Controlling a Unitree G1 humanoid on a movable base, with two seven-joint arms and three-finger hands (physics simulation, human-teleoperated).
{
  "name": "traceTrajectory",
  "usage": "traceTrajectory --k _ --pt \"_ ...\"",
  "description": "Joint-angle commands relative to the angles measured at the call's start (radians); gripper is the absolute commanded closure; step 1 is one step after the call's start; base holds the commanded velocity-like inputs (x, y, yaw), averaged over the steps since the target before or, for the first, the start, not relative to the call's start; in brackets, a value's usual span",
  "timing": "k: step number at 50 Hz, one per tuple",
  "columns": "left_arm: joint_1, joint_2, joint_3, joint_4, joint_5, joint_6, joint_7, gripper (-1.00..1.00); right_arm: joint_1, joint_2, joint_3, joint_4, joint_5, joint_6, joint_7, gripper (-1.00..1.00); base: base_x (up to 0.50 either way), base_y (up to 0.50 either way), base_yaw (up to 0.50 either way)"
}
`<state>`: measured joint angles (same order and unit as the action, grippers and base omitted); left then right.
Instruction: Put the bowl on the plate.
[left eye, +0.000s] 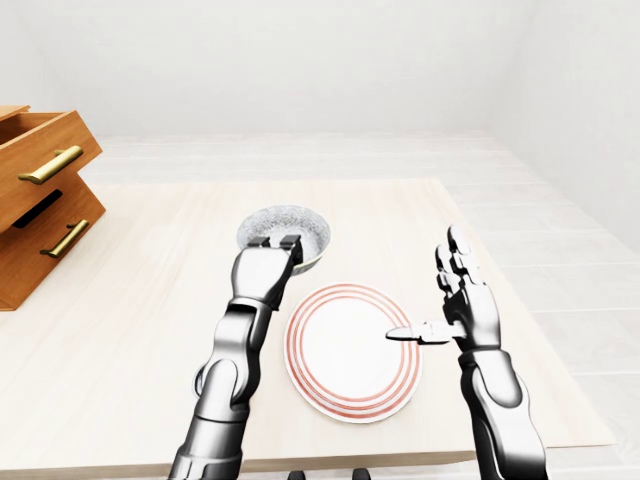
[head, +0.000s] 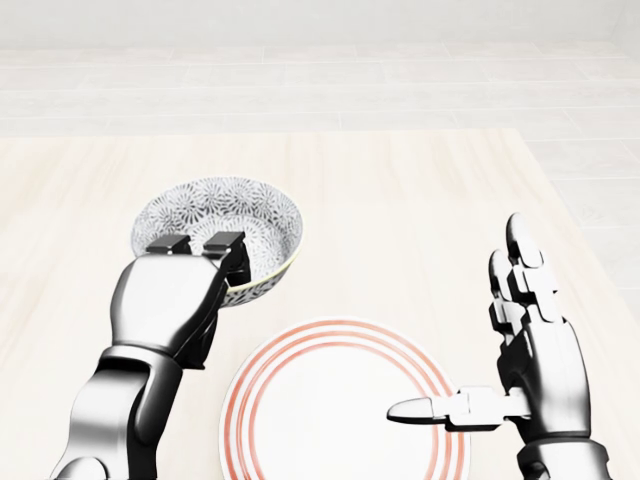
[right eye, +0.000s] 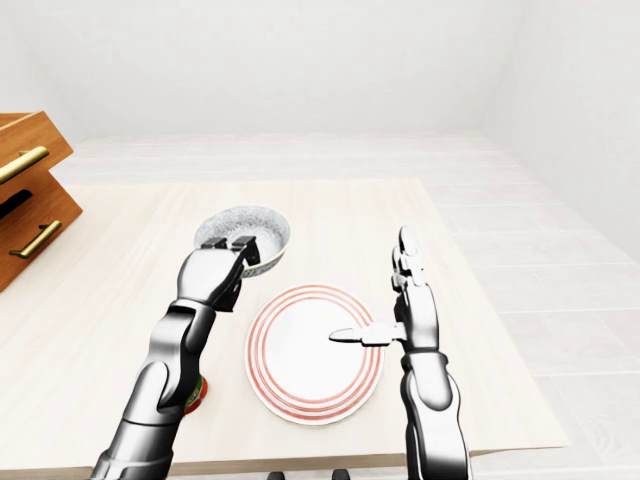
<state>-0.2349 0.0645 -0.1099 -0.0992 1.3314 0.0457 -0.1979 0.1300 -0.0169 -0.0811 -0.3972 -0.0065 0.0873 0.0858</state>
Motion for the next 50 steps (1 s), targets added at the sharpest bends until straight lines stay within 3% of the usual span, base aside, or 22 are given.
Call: traceTrajectory --k 1,20,50 --pt "0.055 -0.056 -0.056 -0.089 0.103 -0.017 -0.010 1.00 0.019 0.003 -0.011 -0.003 0.001 0.000 -0.001 -1.00 0.00 0.00 0.00" --pt "0.172 -0.127 -0.191 -0.175 0.146 0.002 -0.004 1.00 0.058 0.006 -0.041 -0.002 0.017 0.000 0.013 -1.00 0.00 0.00 0.00" --pt "0.293 -0.134 -0.351 -0.185 0.152 0.042 0.064 1.00 0.076 0.013 -0.078 -0.014 0.025 0.000 0.036 -1.00 0.00 0.00 0.00"
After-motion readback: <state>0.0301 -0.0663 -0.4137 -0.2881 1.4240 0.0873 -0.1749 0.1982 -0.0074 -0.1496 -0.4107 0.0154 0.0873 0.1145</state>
